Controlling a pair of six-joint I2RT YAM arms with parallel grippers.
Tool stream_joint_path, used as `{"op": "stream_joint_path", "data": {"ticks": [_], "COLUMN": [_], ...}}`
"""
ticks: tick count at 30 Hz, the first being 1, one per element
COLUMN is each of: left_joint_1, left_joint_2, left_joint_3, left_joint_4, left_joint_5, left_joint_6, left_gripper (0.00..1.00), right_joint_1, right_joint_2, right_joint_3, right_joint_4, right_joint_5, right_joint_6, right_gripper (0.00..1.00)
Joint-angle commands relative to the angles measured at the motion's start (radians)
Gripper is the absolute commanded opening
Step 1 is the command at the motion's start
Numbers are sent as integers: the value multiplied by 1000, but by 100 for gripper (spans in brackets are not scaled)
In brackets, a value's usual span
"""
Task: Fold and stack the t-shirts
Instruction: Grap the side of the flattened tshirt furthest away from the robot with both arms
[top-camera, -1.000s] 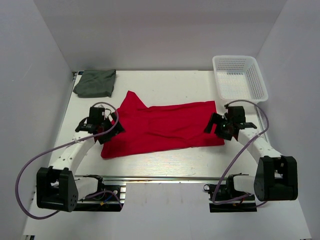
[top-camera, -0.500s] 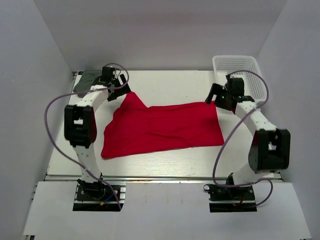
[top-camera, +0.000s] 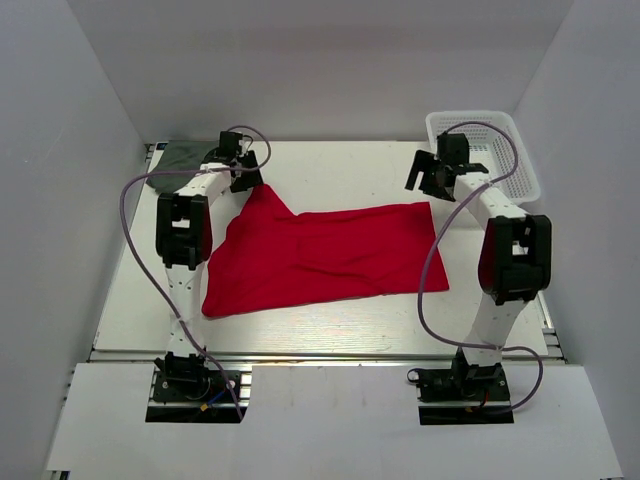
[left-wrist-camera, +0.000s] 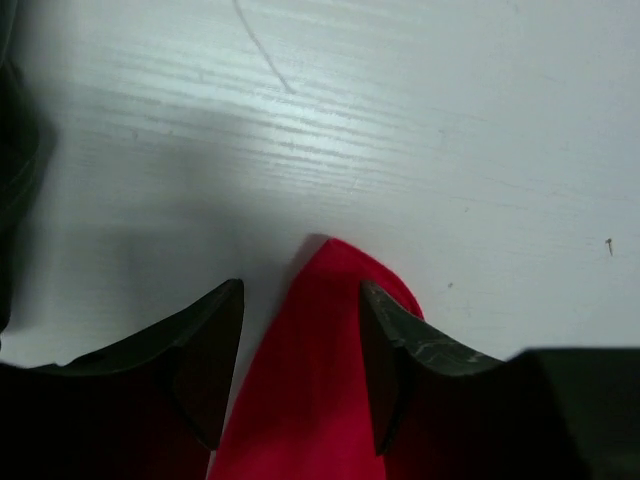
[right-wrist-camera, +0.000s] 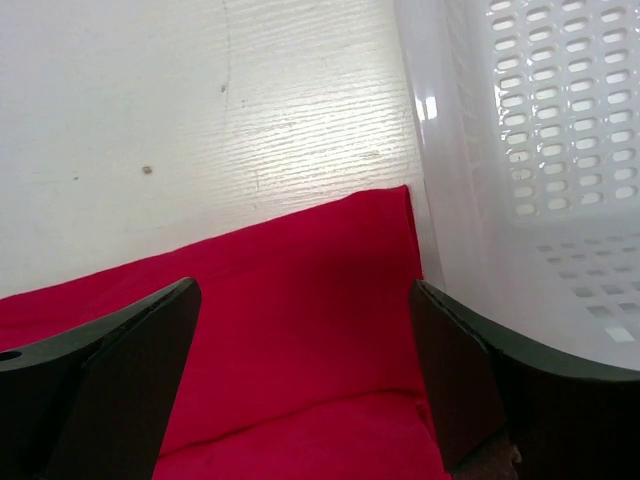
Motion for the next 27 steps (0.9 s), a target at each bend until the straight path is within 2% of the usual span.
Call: {"op": "stream_joint_path", "data": {"ticks": [1, 3, 6, 7, 9, 16, 23, 27], "left_joint_1": [-16, -16, -16, -16, -25, -25, -25, -25], "left_joint_2": [5, 16, 16, 16, 16, -93, -241, -298], "left_joint_3": [31, 21, -31, -43, -71, -173, -340, -403], "left_joint_4": [28, 19, 37, 61, 71, 203, 353, 393], "left_joint_5": [22, 22, 42, 51, 71, 95, 190, 221], "left_joint_6": [29, 29, 48, 57, 57, 57, 57, 57], "left_gripper": [59, 59, 44, 26, 0, 0, 0, 0], "right_joint_1": [7, 13, 26, 35, 47, 96, 113, 109], "right_joint_2": [30, 53, 78, 93, 122, 201, 253, 271], "right_joint_3": [70, 82, 98, 110, 127, 196, 216, 223], "right_joint_4": [-35, -35, -35, -37, -40, -61, -138, -141], "right_joint_5": [70, 83, 87, 90, 91, 143, 273, 278], "right_joint_6": [-25, -21, -21, -24, -31, -18, 97, 131], "right_gripper": [90, 90, 90, 90, 90, 90, 90, 90]}}
